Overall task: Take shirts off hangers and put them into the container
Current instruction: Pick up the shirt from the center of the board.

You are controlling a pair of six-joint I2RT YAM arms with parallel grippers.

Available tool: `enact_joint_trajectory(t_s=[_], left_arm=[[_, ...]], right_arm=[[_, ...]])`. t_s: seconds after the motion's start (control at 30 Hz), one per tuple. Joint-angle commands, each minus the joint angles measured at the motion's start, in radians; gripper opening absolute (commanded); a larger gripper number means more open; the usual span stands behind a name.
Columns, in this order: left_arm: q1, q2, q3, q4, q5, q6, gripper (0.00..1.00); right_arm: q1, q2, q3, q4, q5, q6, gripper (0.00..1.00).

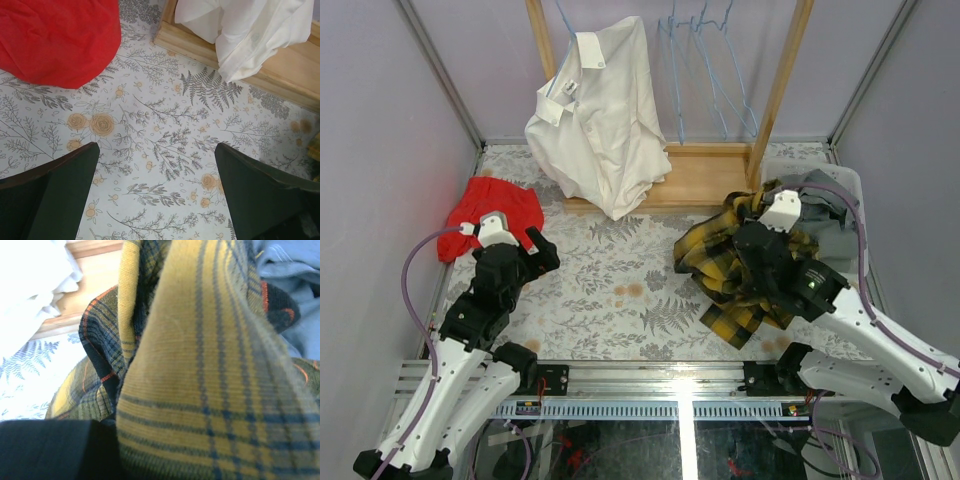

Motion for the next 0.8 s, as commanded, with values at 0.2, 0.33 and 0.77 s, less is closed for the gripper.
enact_joint_trajectory(t_s=[0.2, 0.33, 0.77], left_arm=[[0.004, -0.007, -0.009, 0.042, -0.003, -0.001, 1.0], [0.004, -0.019, -0.012, 0.041, -0.005, -0.004, 1.0], [0.004, -0.028, -0.014, 0.046, -0.006, -0.002, 1.0]], right_arm=[[-0.355, 0.07, 0.183, 0.111, -0.203, -0.222, 0.0], [-0.568, 0.064, 0.218, 0.073, -0.295, -0.232, 0.0], [-0.871, 0.372, 0.931, -0.035, -0.406, -0.372, 0.0]])
